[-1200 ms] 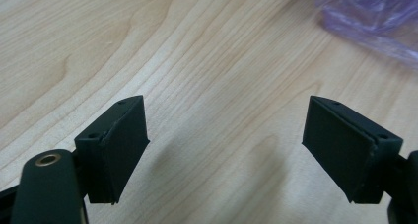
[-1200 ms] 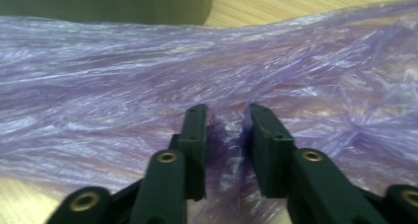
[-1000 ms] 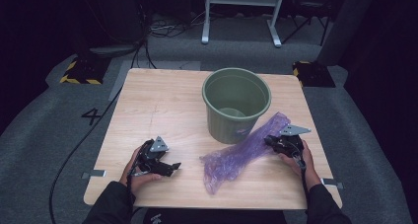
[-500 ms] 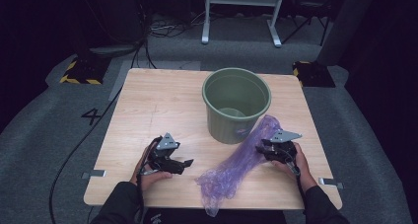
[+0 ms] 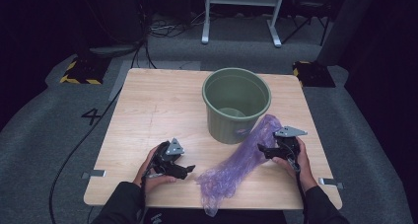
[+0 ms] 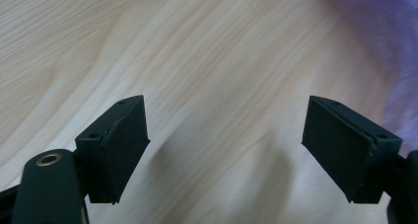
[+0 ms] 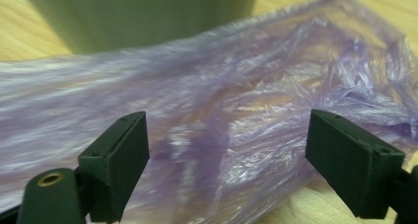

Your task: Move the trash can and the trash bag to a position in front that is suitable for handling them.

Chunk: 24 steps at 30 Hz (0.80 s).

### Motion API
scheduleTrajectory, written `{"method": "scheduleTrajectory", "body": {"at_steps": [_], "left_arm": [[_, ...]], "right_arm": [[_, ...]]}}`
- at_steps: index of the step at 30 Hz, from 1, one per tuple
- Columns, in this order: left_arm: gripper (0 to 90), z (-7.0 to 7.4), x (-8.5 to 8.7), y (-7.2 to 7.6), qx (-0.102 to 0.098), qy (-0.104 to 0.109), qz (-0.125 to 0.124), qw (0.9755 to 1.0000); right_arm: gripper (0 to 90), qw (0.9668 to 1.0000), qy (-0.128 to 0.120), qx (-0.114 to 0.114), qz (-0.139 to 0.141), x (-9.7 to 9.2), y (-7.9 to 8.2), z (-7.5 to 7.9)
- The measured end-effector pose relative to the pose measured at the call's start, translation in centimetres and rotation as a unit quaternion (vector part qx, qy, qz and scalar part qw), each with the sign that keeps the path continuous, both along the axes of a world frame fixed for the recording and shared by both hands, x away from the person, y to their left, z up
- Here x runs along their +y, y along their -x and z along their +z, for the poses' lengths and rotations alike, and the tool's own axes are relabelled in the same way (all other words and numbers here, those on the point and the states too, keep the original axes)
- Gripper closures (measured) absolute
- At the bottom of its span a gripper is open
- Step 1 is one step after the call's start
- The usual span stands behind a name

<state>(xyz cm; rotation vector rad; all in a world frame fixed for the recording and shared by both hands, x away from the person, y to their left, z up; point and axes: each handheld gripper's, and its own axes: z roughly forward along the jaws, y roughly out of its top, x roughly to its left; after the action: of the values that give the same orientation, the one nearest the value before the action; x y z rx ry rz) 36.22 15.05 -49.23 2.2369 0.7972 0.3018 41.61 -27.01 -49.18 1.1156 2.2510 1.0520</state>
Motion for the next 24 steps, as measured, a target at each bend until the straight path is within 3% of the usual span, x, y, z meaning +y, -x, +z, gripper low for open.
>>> {"method": "scheduleTrajectory", "body": {"at_steps": [2, 4, 7, 9, 10, 15, 20, 24], "left_arm": [[17.0, -0.1, 1.2, -0.5, 0.001, -0.001, 0.021, 0.9998], [17.1, -0.1, 1.6, -0.7, 0.001, -0.003, 0.028, 0.9996], [17.1, -0.4, 2.9, -1.3, 0.008, -0.002, 0.052, 0.9986], [17.1, -0.5, 3.1, -1.4, 0.009, -0.004, 0.054, 0.9985], [17.0, -0.7, 3.2, -1.5, 0.009, -0.011, 0.056, 0.9983], [16.3, -0.8, 3.3, -1.5, 0.005, -0.013, 0.054, 0.9985], [14.9, -1.1, 3.5, -1.5, -0.005, -0.002, 0.056, 0.9984], [14.9, -1.1, 3.6, -1.5, -0.008, -0.004, 0.054, 0.9985]], "right_arm": [[22.7, 0.9996, -0.007, 0.009, -0.024, -0.3, -0.9, -0.5], [23.4, 0.9995, -0.005, 0.011, -0.029, -0.3, -1.1, -0.7], [35.5, 0.9994, 0.003, 0.013, -0.033, -0.2, -1.5, -0.9], [36.7, 0.9994, 0.006, 0.014, -0.030, -0.1, -1.5, -1.0], [45.6, 0.9995, 0.002, 0.015, -0.028, -0.1, -1.5, -0.9], [65.6, 0.9997, -0.007, 0.014, -0.021, -0.3, -1.6, -0.9], [77.4, 0.9997, -0.013, 0.015, -0.015, -0.6, -1.8, -0.9], [81.9, 0.9997, -0.015, 0.015, -0.014, -0.7, -1.8, -0.9]]}}
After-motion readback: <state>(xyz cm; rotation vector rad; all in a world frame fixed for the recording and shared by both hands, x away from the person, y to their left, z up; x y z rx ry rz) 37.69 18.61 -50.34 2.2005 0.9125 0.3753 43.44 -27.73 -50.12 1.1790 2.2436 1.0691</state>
